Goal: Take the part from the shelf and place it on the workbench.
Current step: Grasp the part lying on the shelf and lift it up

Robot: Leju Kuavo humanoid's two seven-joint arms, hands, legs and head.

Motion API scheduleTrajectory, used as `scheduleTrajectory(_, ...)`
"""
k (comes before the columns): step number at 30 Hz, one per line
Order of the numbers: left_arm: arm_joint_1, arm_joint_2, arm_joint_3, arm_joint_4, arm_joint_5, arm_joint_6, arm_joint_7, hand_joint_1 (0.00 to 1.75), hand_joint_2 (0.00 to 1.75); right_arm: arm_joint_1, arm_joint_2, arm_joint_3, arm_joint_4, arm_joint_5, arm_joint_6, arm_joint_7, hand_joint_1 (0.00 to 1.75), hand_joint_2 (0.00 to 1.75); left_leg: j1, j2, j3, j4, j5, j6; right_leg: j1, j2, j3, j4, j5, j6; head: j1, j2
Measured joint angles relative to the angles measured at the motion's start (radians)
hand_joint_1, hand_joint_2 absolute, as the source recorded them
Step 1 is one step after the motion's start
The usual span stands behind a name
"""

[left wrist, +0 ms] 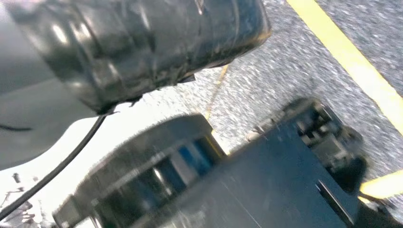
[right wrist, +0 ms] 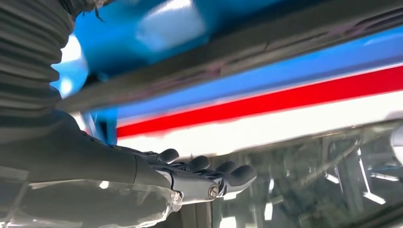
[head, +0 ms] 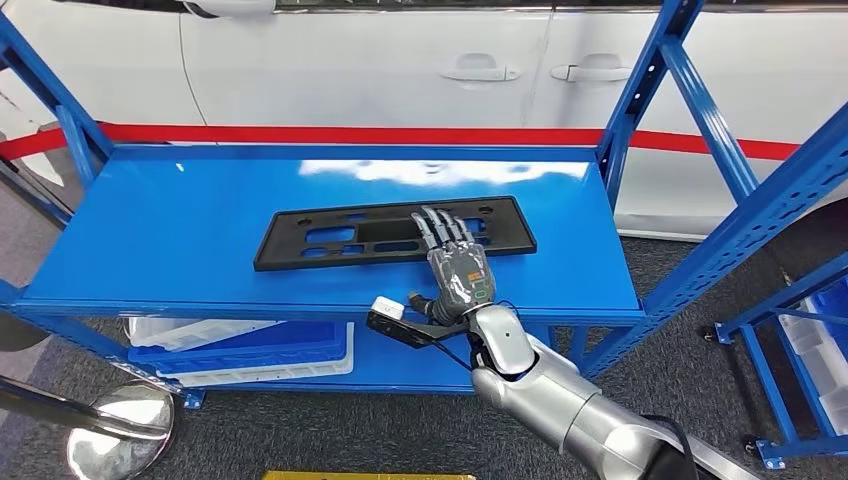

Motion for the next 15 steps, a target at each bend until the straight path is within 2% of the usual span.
scheduleTrajectory(1, 0.000, 0.003, 0.000, 0.000, -0.002, -0.002, 0.007, 0.00, 0.00, -0.004, -0.007, 0.001, 0.002, 0.042, 0.005, 0.021, 0.00, 1.75, 0.002, 0.001, 0.003, -0.007, 0.004, 0.004, 0.000, -0.001, -0.016, 0.036, -0.024, 0.002, 0.001, 0.000)
scheduleTrajectory(3, 0.000, 0.008, 0.000, 0.000, -0.004, -0.008, 0.020, 0.00, 0.00, -0.012, -0.022, 0.002, 0.004, 0.132, 0.028, 0.061, 0.00, 1.75, 0.000, 0.002, 0.003, -0.008, 0.005, 0.009, 0.002, -0.002, -0.072, 0.161, -0.085, 0.003, 0.001, 0.000)
scheduleTrajectory(4, 0.000, 0.010, 0.000, 0.000, -0.005, -0.011, 0.025, 0.00, 0.00, -0.015, -0.030, 0.003, 0.005, 0.176, 0.047, 0.078, 0.00, 1.75, -0.001, 0.002, 0.003, -0.006, 0.004, 0.011, 0.003, -0.002, -0.098, 0.217, -0.102, 0.004, 0.002, 0.000)
scheduleTrajectory(5, 0.001, 0.013, 0.000, 0.000, -0.006, -0.013, 0.029, 0.00, 0.00, -0.017, -0.038, 0.004, 0.005, 0.219, 0.070, 0.091, 0.00, 1.75, -0.001, 0.002, 0.003, -0.003, 0.002, 0.012, 0.003, -0.002, -0.111, 0.243, -0.101, 0.005, 0.002, 0.000)
scheduleTrajectory(6, 0.002, 0.015, 0.000, 0.000, -0.006, -0.015, 0.031, 0.00, 0.00, -0.020, -0.046, 0.005, 0.006, 0.254, 0.095, 0.098, 0.00, 1.75, -0.001, 0.001, 0.003, 0.001, 0.000, 0.012, 0.003, -0.002, -0.106, 0.232, -0.082, 0.005, 0.002, 0.000)
scheduleTrajectory(8, 0.004, 0.019, 0.000, 0.000, -0.009, -0.019, 0.032, 0.00, 0.00, -0.035, -0.057, 0.009, 0.005, 0.316, 0.157, 0.105, 0.00, 1.75, -0.001, 0.000, 0.001, 0.013, -0.008, 0.009, 0.002, -0.003, -0.051, 0.117, -0.019, 0.003, 0.002, 0.000)
scheduleTrajectory(9, 0.003, 0.020, 0.000, 0.000, -0.012, -0.020, 0.031, 0.00, 0.00, -0.046, -0.060, 0.011, 0.004, 0.336, 0.186, 0.106, 0.00, 1.75, -0.003, 0.000, -0.003, 0.023, -0.013, 0.005, 0.003, -0.004, -0.024, 0.059, 0.000, 0.001, 0.002, 0.000)
scheduleTrajectory(10, 0.002, 0.021, 0.000, 0.000, -0.014, -0.022, 0.031, 0.00, 0.00, -0.056, -0.062, 0.012, 0.003, 0.352, 0.214, 0.107, 0.00, 1.75, -0.005, 0.000, -0.008, 0.030, -0.016, 0.001, 0.004, -0.003, -0.006, 0.020, 0.010, -0.002, 0.001, 0.000)
scheduleTrajectory(11, 0.002, 0.022, 0.000, 0.000, -0.016, -0.023, 0.029, 0.00, 0.00, -0.065, -0.063, 0.014, 0.002, 0.363, 0.239, 0.107, 0.00, 1.75, -0.006, 0.000, -0.012, 0.035, -0.018, -0.003, 0.006, -0.002, -0.001, 0.006, 0.008, -0.006, 0.000, 0.000)
scheduleTrajectory(13, 0.002, 0.024, 0.000, 0.000, -0.017, -0.026, 0.025, 0.00, 0.00, -0.075, -0.064, 0.018, 0.002, 0.379, 0.282, 0.107, 0.00, 1.75, -0.006, 0.000, -0.016, 0.036, -0.017, -0.009, 0.007, 0.000, -0.002, 0.003, 0.011, -0.015, -0.001, 0.000)
scheduleTrajectory(15, 0.002, 0.026, 0.000, 0.000, -0.018, -0.028, 0.018, 0.00, 0.00, -0.083, -0.064, 0.023, 0.005, 0.392, 0.315, 0.107, 0.00, 1.75, -0.004, 0.001, -0.026, 0.058, -0.033, -0.020, 0.005, -0.001, -0.001, -0.001, 0.015, -0.025, -0.004, 0.000)
